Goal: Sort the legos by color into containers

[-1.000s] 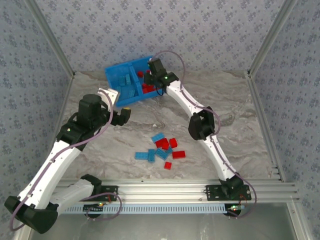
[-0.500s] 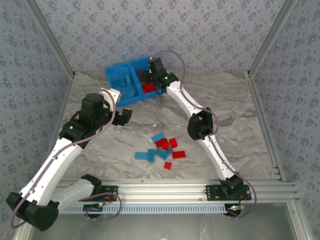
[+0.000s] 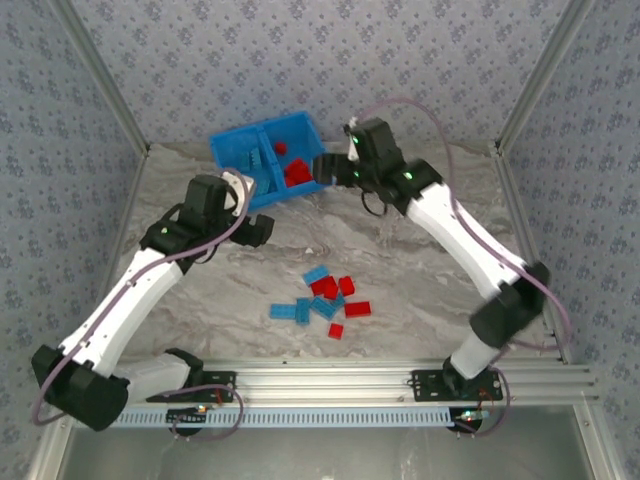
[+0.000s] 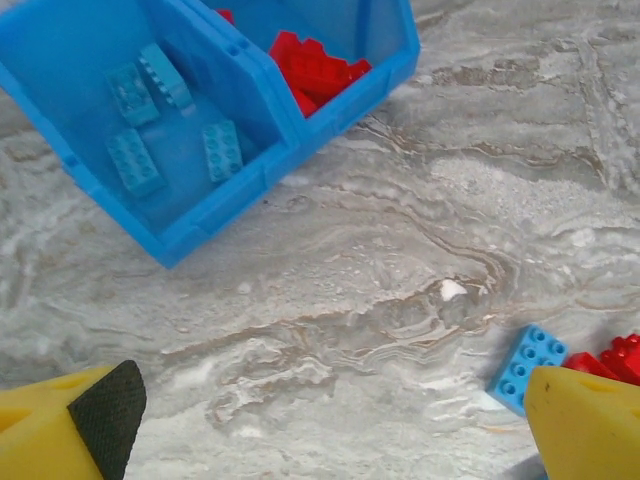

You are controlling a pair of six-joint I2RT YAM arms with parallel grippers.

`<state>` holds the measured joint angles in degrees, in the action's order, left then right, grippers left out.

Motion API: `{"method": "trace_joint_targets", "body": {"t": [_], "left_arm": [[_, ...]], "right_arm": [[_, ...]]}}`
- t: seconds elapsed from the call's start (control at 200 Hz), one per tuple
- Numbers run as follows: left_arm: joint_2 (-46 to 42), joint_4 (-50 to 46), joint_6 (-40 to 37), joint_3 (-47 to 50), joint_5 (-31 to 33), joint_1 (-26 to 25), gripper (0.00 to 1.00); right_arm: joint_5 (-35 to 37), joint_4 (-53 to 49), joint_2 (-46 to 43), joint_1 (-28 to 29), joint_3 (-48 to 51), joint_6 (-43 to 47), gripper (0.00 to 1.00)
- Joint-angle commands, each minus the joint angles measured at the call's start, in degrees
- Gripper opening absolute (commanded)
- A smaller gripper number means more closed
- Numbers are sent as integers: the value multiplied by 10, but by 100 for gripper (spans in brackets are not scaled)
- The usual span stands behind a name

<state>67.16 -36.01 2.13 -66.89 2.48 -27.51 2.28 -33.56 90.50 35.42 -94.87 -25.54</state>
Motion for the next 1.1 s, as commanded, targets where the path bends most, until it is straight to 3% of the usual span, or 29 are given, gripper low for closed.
{"method": "trace_joint_targets", "body": {"t": [0.0, 0.19, 0.365, 0.53, 0.735, 0.864, 0.959, 1.094], "left_arm": [[34, -58, 38, -53, -39, -47, 99], [91, -60, 125, -37, -33, -169, 99], [96, -44, 290, 49, 44, -229, 99], [56, -32, 395, 166, 70, -244, 99], [28, -39, 436, 236, 50, -243, 99], [16, -11, 427, 255, 33, -242, 91], [46, 3, 402, 246, -18, -226, 88], [75, 23, 398, 247, -28, -225, 87]], "right_arm": [[31, -6, -97, 14, 118, -4, 93], [67, -16, -284, 16, 322, -71, 99], [77, -30, -351, 13, 379, -100, 100], [72, -26, -337, 13, 381, -101, 100], [64, -11, -310, 13, 380, -120, 100], [63, -12, -294, 14, 377, -132, 100], [64, -12, -292, 14, 377, -138, 100], [66, -16, -294, 15, 376, -142, 100]]}}
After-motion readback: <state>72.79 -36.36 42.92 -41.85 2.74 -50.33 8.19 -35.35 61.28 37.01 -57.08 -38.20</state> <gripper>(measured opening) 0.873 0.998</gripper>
